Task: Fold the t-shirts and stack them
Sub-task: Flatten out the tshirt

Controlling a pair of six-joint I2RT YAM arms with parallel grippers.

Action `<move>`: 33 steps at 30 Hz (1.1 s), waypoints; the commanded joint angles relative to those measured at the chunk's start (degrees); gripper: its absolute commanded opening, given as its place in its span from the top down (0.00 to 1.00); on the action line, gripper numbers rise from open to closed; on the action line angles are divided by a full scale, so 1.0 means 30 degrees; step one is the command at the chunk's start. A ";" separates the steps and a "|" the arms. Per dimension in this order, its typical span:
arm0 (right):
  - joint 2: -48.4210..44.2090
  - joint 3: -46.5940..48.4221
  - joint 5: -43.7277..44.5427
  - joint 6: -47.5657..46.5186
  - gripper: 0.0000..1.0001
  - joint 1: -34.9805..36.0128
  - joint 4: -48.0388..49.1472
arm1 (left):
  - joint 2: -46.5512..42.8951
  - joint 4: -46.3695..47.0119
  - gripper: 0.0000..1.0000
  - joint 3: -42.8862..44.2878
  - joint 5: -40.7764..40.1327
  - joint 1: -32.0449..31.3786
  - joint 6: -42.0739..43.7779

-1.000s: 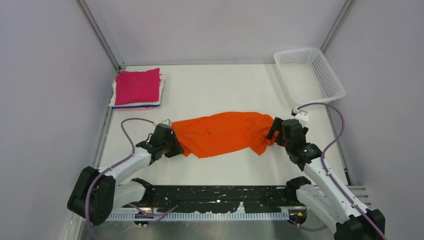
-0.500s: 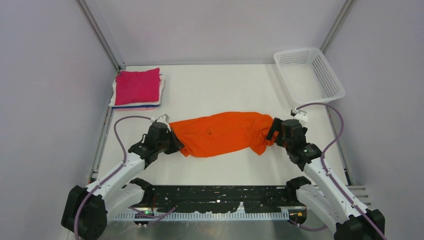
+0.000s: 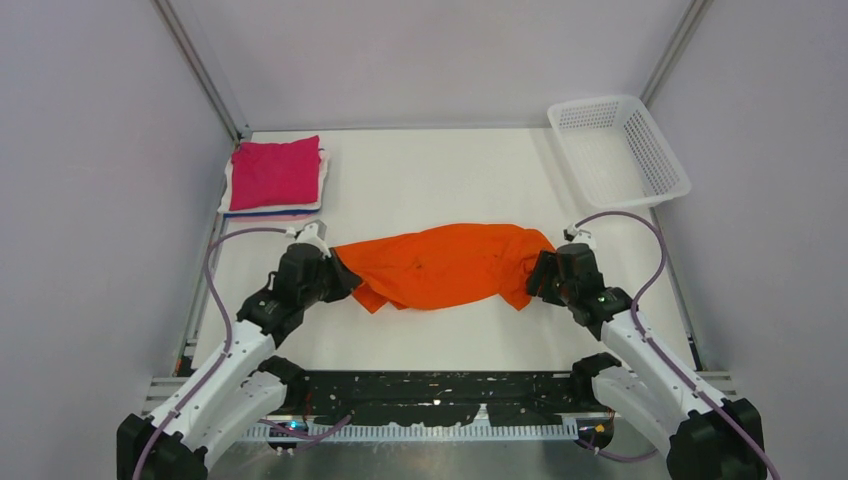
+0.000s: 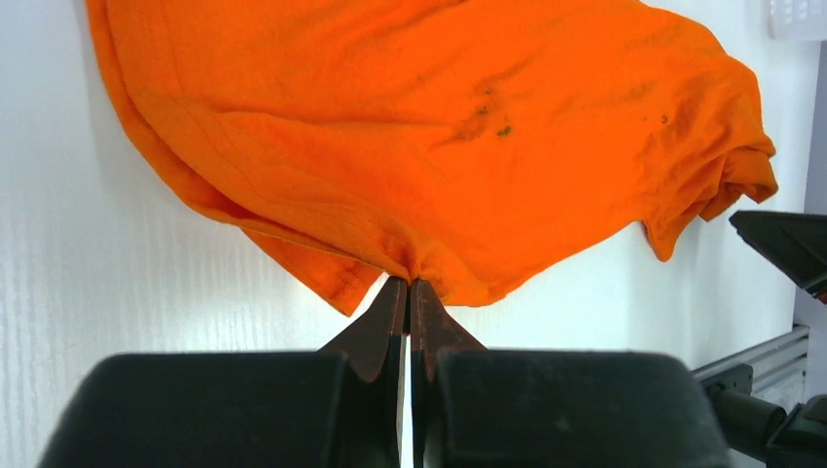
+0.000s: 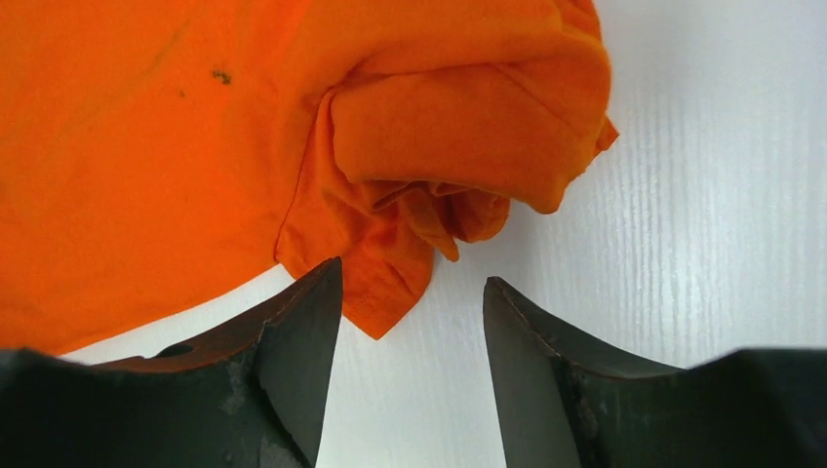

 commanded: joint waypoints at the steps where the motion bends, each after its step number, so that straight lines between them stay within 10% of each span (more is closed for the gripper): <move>1: 0.0526 -0.0156 -0.1556 0.0058 0.41 0.0016 0.1722 | -0.0381 -0.0619 1.00 0.0912 -0.1754 -0.0013 0.0470; 15: 0.4231 0.0933 0.0989 -0.0700 0.53 0.0020 0.3401 | -0.0416 -0.0110 1.00 0.0465 -0.1955 0.0001 0.0509; 33: 0.2600 0.1589 0.2200 -0.0665 0.95 0.0012 0.2157 | -0.1001 -0.0690 1.00 0.0886 -0.2921 0.0008 0.0671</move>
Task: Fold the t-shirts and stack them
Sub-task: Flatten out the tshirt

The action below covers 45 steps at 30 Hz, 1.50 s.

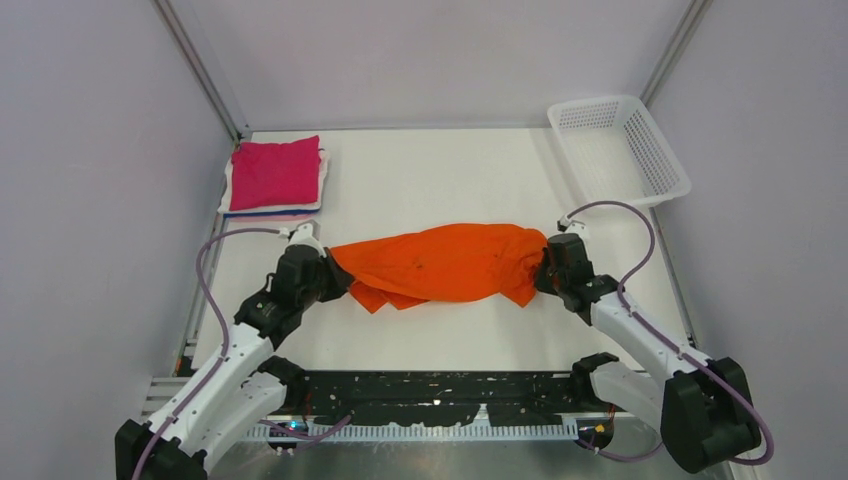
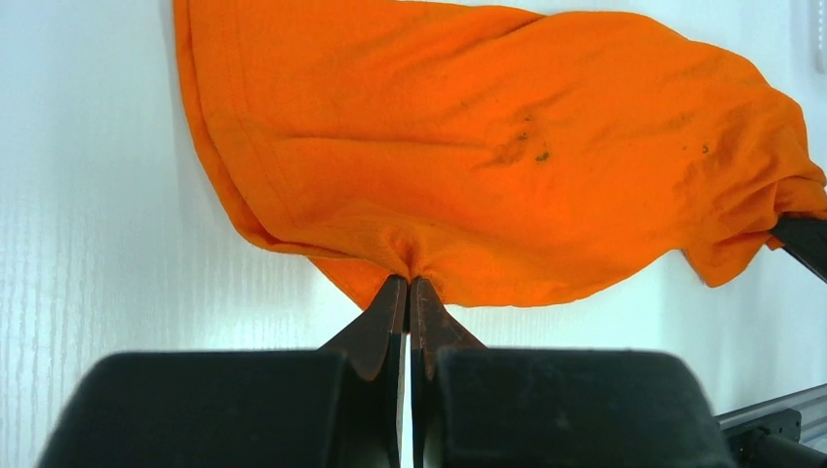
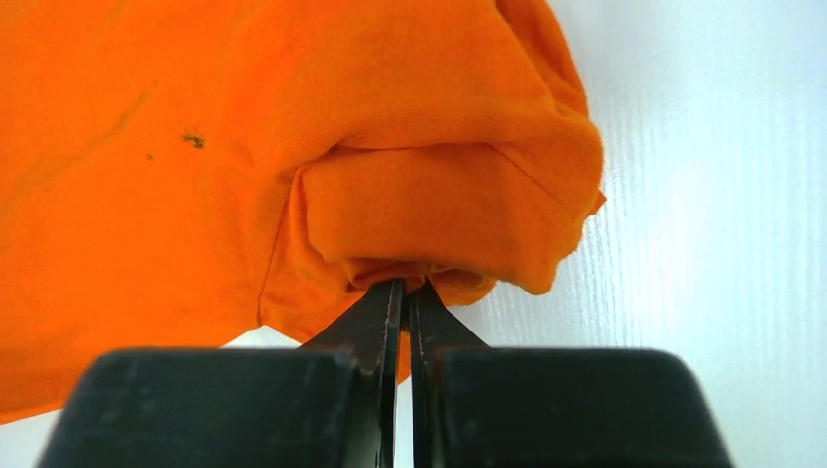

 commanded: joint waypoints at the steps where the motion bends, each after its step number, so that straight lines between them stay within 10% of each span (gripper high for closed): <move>1: -0.2290 0.1380 0.1671 -0.0224 0.95 0.0016 -0.1304 | -0.0782 -0.0146 1.00 0.0863 -0.0989 0.0004 0.0228; 23: -1.1239 1.2950 0.1008 -0.2332 0.95 -0.0046 -0.3459 | -0.5307 -0.0233 1.00 1.1727 -0.0926 0.0004 0.3707; 45: -1.0016 2.2966 -0.2465 -0.3805 0.95 -0.0040 -0.5358 | -0.6119 -0.1779 1.00 1.8240 0.1738 0.0006 0.4919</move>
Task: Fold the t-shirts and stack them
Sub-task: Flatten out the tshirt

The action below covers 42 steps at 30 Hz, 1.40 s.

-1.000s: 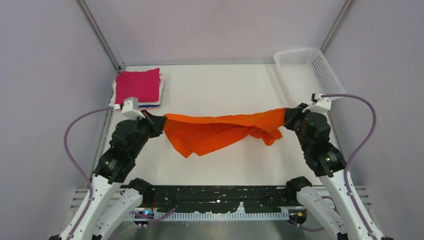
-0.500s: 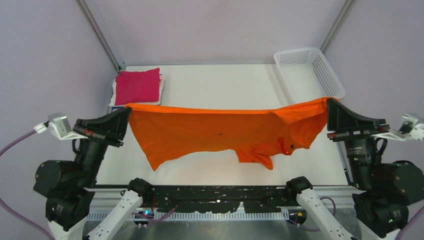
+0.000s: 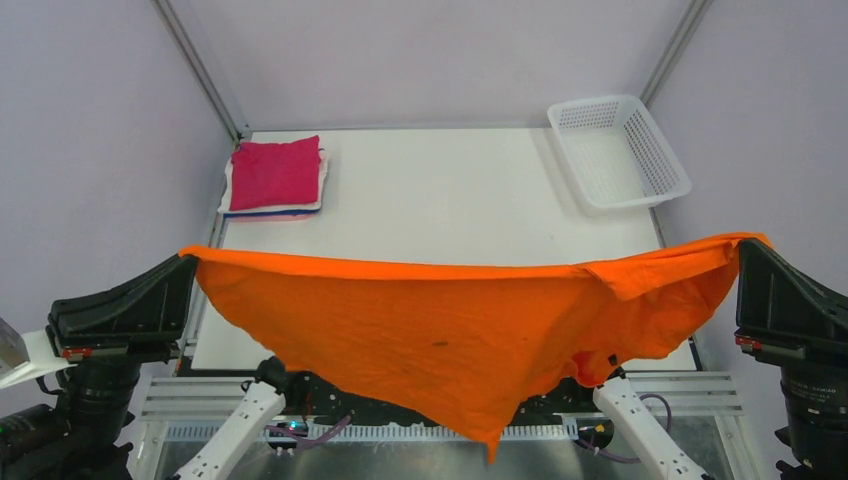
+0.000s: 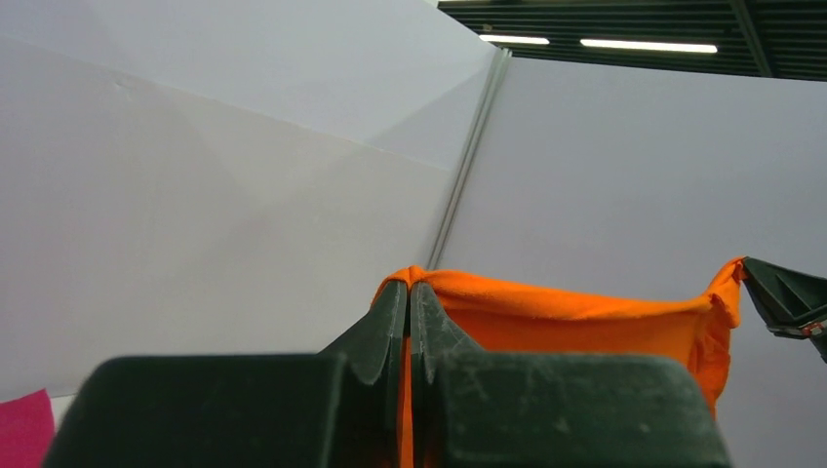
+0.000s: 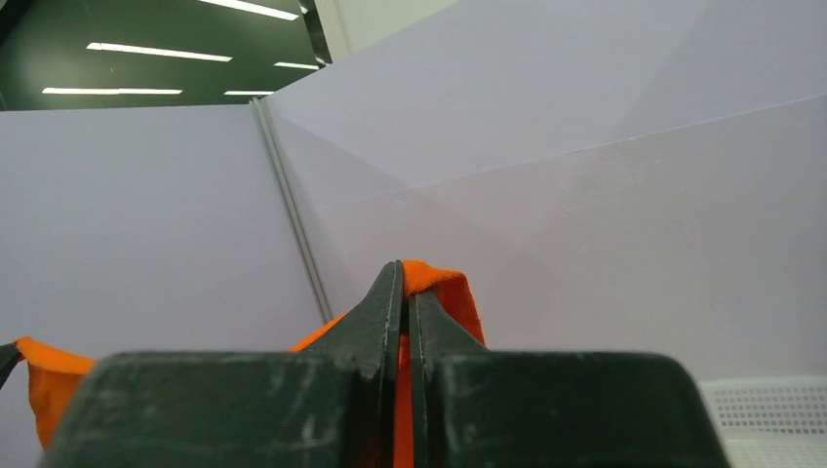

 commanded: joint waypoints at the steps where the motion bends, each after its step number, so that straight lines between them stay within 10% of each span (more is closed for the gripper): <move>1: 0.1807 0.0327 0.0741 -0.0958 0.95 -0.0039 0.0054 | 0.1138 -0.0245 1.00 -0.0728 -0.1169 0.0012 0.0527; 12: 0.7480 -0.4772 0.6286 -0.2301 0.95 -0.0042 0.4251 | 0.8127 0.2628 1.00 -0.6041 -1.1210 0.0307 0.1981; 20: 1.8107 -0.6602 0.5549 -0.1305 0.93 -0.1171 0.8085 | 2.1067 0.3402 1.00 -0.4824 -0.7472 0.4068 -0.1570; 24: 2.4493 -0.4658 0.3138 0.0521 0.83 -0.1954 0.8668 | 2.6190 0.2498 0.37 -0.1383 -0.6169 0.4534 -0.2196; 27: 2.7493 -0.1810 0.1848 0.0760 0.36 -0.2234 0.8122 | 2.8024 0.1249 0.05 0.0912 -0.6000 0.4545 -0.1793; 33: 2.8514 -0.1260 0.0664 0.0749 0.02 -0.2345 0.7540 | 2.6907 0.1763 0.00 0.0407 -0.3982 0.4523 -0.1565; 42: 2.6238 -0.7411 -0.3772 0.3448 0.05 -0.2248 1.0420 | 2.2507 0.5649 0.00 -0.7130 0.2070 0.4343 -0.3001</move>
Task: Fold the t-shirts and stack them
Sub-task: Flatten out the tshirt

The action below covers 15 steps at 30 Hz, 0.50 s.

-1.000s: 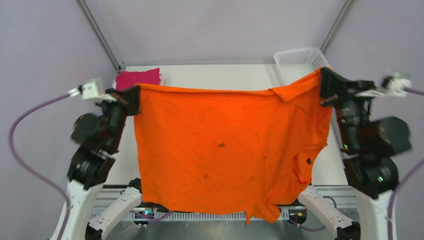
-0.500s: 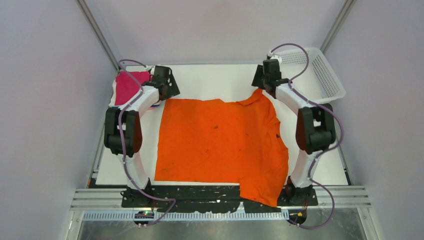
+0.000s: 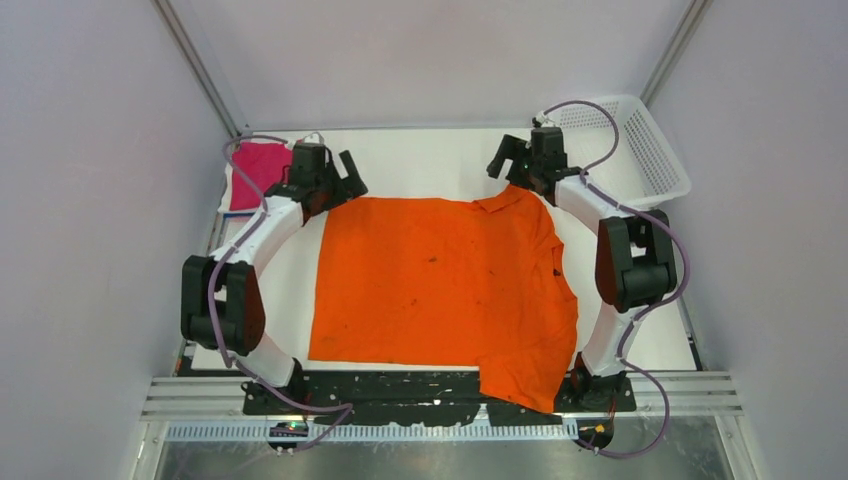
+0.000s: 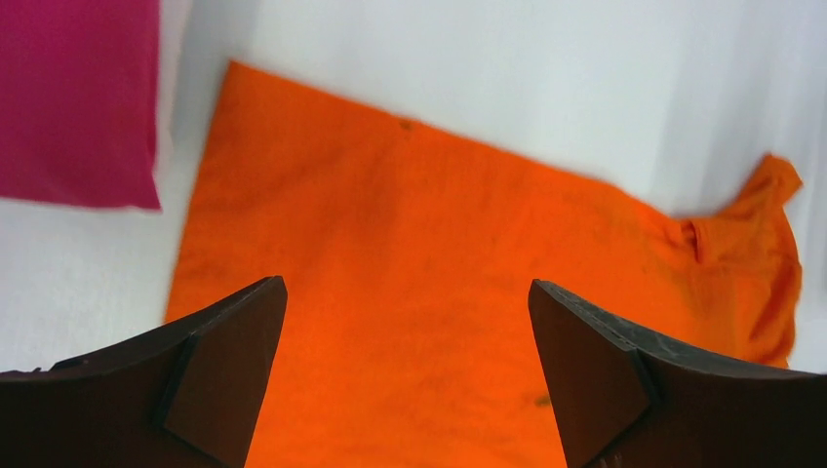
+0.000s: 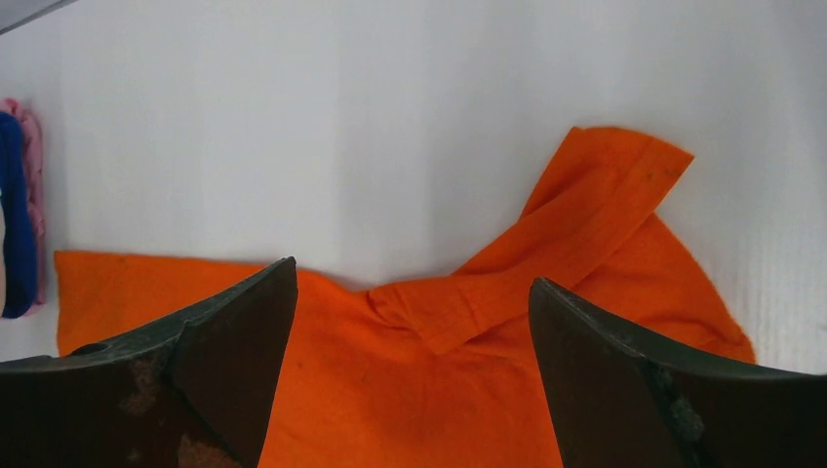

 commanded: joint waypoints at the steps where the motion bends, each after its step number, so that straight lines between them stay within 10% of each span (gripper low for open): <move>1: -0.1323 -0.2228 -0.2260 0.1772 0.05 0.0177 0.2055 | -0.1860 0.2979 0.00 -0.3038 0.4410 -0.0287 -0.0894; 15: 0.1090 -0.2633 -0.2593 0.2752 0.05 0.0884 0.2705 | -0.2985 0.3169 0.00 -0.5923 0.4816 -0.0514 -0.0811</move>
